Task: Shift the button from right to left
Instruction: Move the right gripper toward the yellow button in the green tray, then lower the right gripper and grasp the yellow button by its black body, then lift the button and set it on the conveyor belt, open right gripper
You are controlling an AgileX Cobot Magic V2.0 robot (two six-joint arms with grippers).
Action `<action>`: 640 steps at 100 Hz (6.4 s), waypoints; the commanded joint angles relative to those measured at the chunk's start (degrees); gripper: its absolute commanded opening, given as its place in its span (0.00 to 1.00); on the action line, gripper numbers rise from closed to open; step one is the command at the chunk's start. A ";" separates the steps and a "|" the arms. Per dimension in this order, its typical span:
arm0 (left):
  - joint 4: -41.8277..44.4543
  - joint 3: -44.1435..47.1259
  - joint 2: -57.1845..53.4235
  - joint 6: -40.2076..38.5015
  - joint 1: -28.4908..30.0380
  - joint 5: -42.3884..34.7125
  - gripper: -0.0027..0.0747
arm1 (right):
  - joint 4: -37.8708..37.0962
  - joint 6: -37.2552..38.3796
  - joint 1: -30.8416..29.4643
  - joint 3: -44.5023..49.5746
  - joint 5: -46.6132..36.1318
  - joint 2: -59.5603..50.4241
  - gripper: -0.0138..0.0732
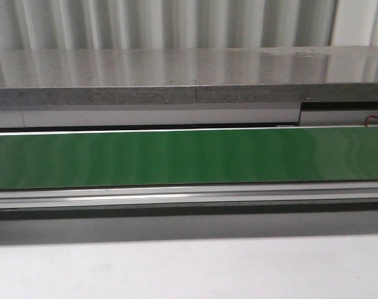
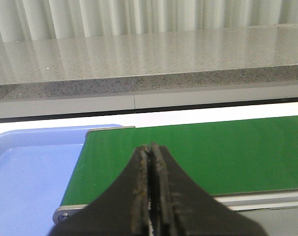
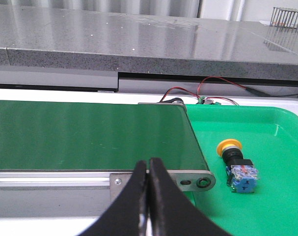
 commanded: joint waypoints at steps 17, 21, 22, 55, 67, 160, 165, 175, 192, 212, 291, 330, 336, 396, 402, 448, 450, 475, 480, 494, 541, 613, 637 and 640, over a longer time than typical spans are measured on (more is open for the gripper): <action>-0.46 2.32 -1.95 -0.68 -0.08 -4.28 0.01 | -0.24 -0.55 -0.43 -1.24 -4.58 -1.12 0.08; -0.46 2.32 -1.95 -0.68 -0.08 -4.28 0.01 | -0.24 -0.55 -0.43 -1.24 -4.73 -1.12 0.08; -0.46 2.32 -1.95 -0.68 -0.08 -4.28 0.01 | -0.24 -0.55 -0.43 -1.24 -4.73 -1.12 0.08; -0.46 2.32 -1.95 -0.68 -0.08 -4.28 0.01 | -0.73 -0.55 -0.43 -1.24 -4.72 -1.12 0.08; -0.46 2.32 -1.95 -0.68 -0.08 -4.28 0.01 | -0.73 -0.55 -0.43 -1.41 -7.42 -1.12 0.08; -0.46 2.32 -1.95 -0.68 -0.08 -4.28 0.01 | 2.34 -0.51 -0.35 -34.72 20.37 39.30 0.09; -0.46 2.32 -1.95 -0.68 -0.08 -4.28 0.01 | 2.34 -0.51 -0.35 -36.60 21.77 41.99 0.10; -0.46 2.32 -1.95 -0.68 -0.08 -4.28 0.01 | 2.34 -0.51 -0.35 -39.56 25.23 46.74 0.23; -0.46 2.32 -1.95 -0.68 -0.08 -4.28 0.01 | 2.34 -0.51 -0.35 -43.94 29.82 53.21 0.63; -0.46 2.32 -1.95 -0.68 -0.08 -4.28 0.01 | 2.06 -0.51 -0.54 -47.91 33.15 57.56 0.77; -0.46 2.32 -1.95 -0.68 -0.08 -4.28 0.01 | 0.57 -0.51 -22.21 -61.34 38.13 81.19 0.77; -0.46 2.32 -1.95 -0.68 -0.08 -4.28 0.01 | 0.57 -4.28 -22.21 -70.86 42.75 96.54 0.77; -0.46 2.32 -1.95 -0.68 -0.08 -4.28 0.01 | 0.57 -5.92 -22.21 -71.67 42.68 98.27 0.77; -0.46 2.32 -1.95 -0.68 -0.08 -4.28 0.01 | 0.55 -7.20 -22.21 -78.56 41.11 109.91 0.70; -0.46 2.32 -1.95 -0.68 -0.08 -4.28 0.01 | 0.55 -7.20 -22.21 -78.56 41.18 110.02 0.58; -0.46 2.32 -1.95 -0.68 -0.08 -4.28 0.01 | 0.61 -7.10 -22.16 -78.56 40.62 107.22 0.33; -0.46 2.32 -1.95 -0.68 -0.08 -4.28 0.01 | 0.68 -7.02 -22.16 -78.56 40.62 106.55 0.33; -0.46 2.32 -1.95 -0.68 -0.08 -4.28 0.01 | 3.13 -6.89 -21.98 -78.56 44.62 97.37 0.33; -0.46 2.32 -1.95 -0.68 -0.08 -4.28 0.01 | 3.13 -6.89 -21.65 -78.56 46.52 95.64 0.33; -0.46 2.32 -1.95 -0.68 -0.08 -4.28 0.01 | 3.93 -6.43 -19.90 -78.56 50.30 91.06 0.33; -0.46 2.32 -1.95 -0.68 -0.08 -4.28 0.01 | 5.31 2.00 -2.58 -78.25 57.04 88.63 0.33; -0.46 2.32 -1.95 -0.68 -0.08 -4.28 0.01 | 5.41 6.58 0.97 -77.60 54.52 98.20 0.42; -0.46 2.32 -1.95 -0.68 -0.08 -4.28 0.01 | 5.46 6.58 0.97 -77.60 52.80 97.30 0.79; -0.46 2.32 -1.95 -0.68 -0.08 -4.28 0.01 | 5.46 6.58 0.97 -77.60 52.36 96.78 0.79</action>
